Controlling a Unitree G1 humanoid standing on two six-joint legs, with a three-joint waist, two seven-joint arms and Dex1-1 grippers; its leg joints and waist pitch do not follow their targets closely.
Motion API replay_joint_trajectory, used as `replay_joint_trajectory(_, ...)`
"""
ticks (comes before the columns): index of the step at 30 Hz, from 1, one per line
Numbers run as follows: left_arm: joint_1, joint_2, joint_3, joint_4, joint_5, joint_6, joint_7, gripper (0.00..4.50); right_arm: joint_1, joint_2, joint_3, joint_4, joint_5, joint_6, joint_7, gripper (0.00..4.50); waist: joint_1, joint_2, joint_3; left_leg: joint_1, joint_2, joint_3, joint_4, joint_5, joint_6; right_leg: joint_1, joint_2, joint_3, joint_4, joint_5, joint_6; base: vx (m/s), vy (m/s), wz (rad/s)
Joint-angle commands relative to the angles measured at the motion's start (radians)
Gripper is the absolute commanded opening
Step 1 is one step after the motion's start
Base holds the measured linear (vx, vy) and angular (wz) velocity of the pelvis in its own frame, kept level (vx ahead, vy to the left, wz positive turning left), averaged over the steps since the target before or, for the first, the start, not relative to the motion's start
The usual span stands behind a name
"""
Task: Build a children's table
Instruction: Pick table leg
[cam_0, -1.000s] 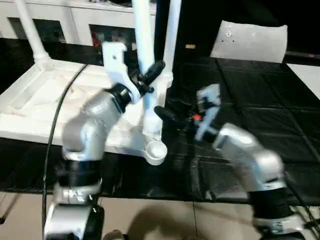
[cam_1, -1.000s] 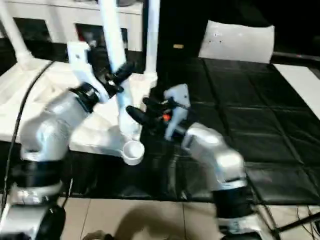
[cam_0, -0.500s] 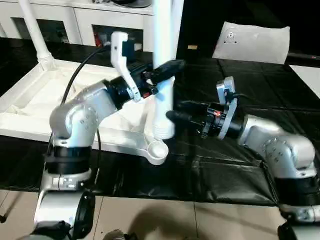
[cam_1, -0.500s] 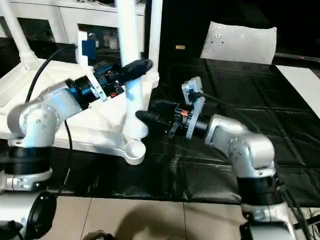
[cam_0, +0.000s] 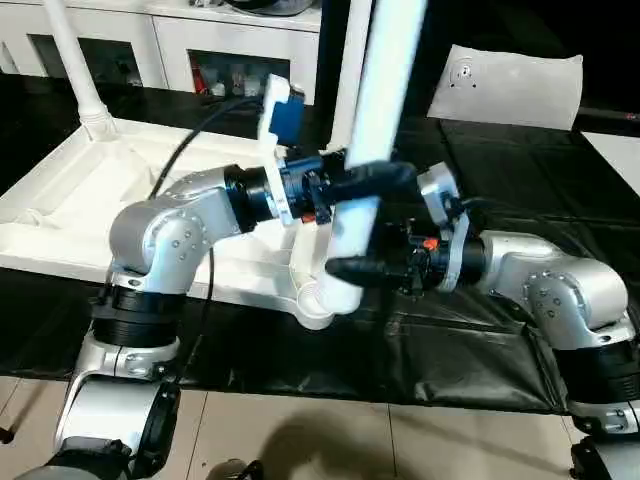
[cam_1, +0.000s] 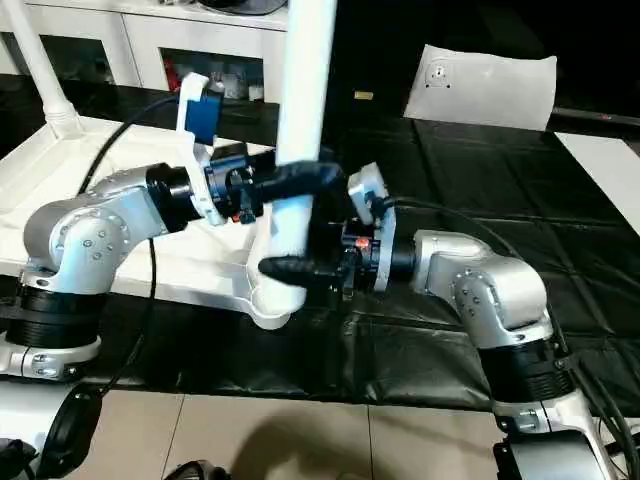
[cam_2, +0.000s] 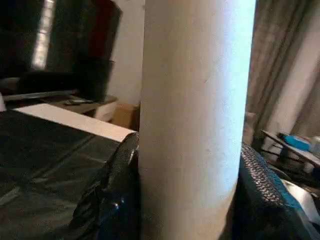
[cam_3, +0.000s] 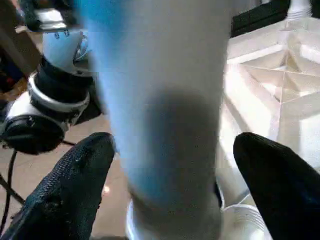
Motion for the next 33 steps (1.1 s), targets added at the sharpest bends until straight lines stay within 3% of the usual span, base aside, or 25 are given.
replay_joint_trajectory(1, -0.03, 0.0, -0.018, -0.031, -0.019, 0.003, -0.028, 1.85, -0.018, -0.009, 0.012, 0.005, -0.016, -0.023, 0.025, 3.84, 0.003, -0.005, -0.07, 0.02, 0.048, -0.007, -0.059, -0.071, 0.023, 0.049, -0.077, 0.043, -0.072, -0.041, -0.237, 0.0, 0.0, 0.0)
replay_joint_trajectory(8, -0.037, -0.002, -0.026, -0.025, -0.021, -0.001, -0.046, 1.85, -0.02, -0.009, 0.03, 0.007, -0.008, -0.028, 0.064, 3.18, 0.002, -0.007, -0.07, 0.019, 0.048, -0.007, -0.059, -0.076, 0.031, 0.05, -0.076, 0.043, -0.072, -0.044, -0.242, 0.0, 0.0, 0.0)
replay_joint_trajectory(10, -0.038, -0.002, -0.026, -0.023, -0.02, -0.001, -0.048, 1.85, -0.019, -0.009, 0.031, 0.007, -0.009, -0.028, 0.069, 3.18, 0.002, -0.005, -0.07, 0.019, 0.049, -0.007, -0.058, -0.078, 0.03, 0.05, -0.077, 0.043, -0.072, -0.045, -0.242, 0.0, 0.0, 0.0)
replay_joint_trajectory(11, -0.039, -0.003, -0.027, -0.023, -0.019, -0.002, -0.051, 1.85, -0.018, -0.009, 0.031, 0.006, -0.008, -0.026, 0.072, 2.94, 0.003, -0.005, -0.07, 0.019, 0.049, -0.007, -0.058, -0.077, 0.029, 0.05, -0.077, 0.043, -0.072, -0.043, -0.242, 0.0, 0.0, 0.0)
replay_joint_trajectory(20, -0.042, -0.004, -0.032, -0.021, -0.018, -0.002, -0.059, 1.85, -0.011, -0.006, 0.033, 0.003, -0.009, -0.023, 0.088, 2.39, 0.002, -0.004, -0.071, 0.02, 0.049, -0.008, -0.058, -0.077, 0.03, 0.05, -0.076, 0.043, -0.071, -0.038, -0.245, 0.0, 0.0, 0.0)
replay_joint_trajectory(21, -0.042, -0.004, -0.031, -0.021, -0.017, -0.002, -0.057, 1.85, -0.009, -0.005, 0.033, 0.002, -0.009, -0.022, 0.089, 2.14, 0.003, -0.004, -0.071, 0.02, 0.049, -0.008, -0.058, -0.075, 0.03, 0.051, -0.077, 0.043, -0.071, -0.037, -0.245, 0.0, 0.0, 0.0)
replay_joint_trajectory(28, -0.041, -0.003, -0.028, -0.022, -0.004, -0.009, -0.043, 1.85, -0.005, -0.002, 0.035, 0.0, -0.013, -0.024, 0.091, 2.01, 0.003, -0.004, -0.07, 0.021, 0.049, -0.008, -0.058, -0.082, 0.027, 0.05, -0.077, 0.043, -0.072, -0.044, -0.246, 0.0, 0.0, 0.0)
replay_joint_trajectory(31, -0.045, -0.017, -0.008, -0.022, -0.043, 0.038, -0.025, 1.85, -0.003, 0.002, 0.034, 0.0, -0.013, -0.025, 0.089, 2.0, 0.003, -0.004, -0.071, 0.02, 0.049, -0.008, -0.058, -0.078, 0.027, 0.05, -0.077, 0.043, -0.071, -0.038, -0.247, 0.0, 0.0, 0.0)
replay_joint_trajectory(32, -0.047, -0.023, 0.003, -0.027, -0.056, 0.047, -0.016, 2.41, -0.002, 0.004, 0.033, 0.0, -0.013, -0.026, 0.086, 1.99, 0.003, -0.003, -0.071, 0.02, 0.049, -0.007, -0.057, -0.076, 0.027, 0.05, -0.076, 0.043, -0.069, -0.03, -0.251, 0.0, 0.0, 0.0)
replay_joint_trajectory(33, -0.05, -0.036, 0.024, -0.033, -0.081, 0.058, 0.003, 2.55, 0.001, 0.008, 0.032, -0.002, -0.013, -0.026, 0.081, 1.99, 0.004, -0.003, -0.071, 0.02, 0.049, -0.008, -0.057, -0.075, 0.028, 0.05, -0.077, 0.042, -0.068, -0.026, -0.256, 0.0, 0.0, 0.0)
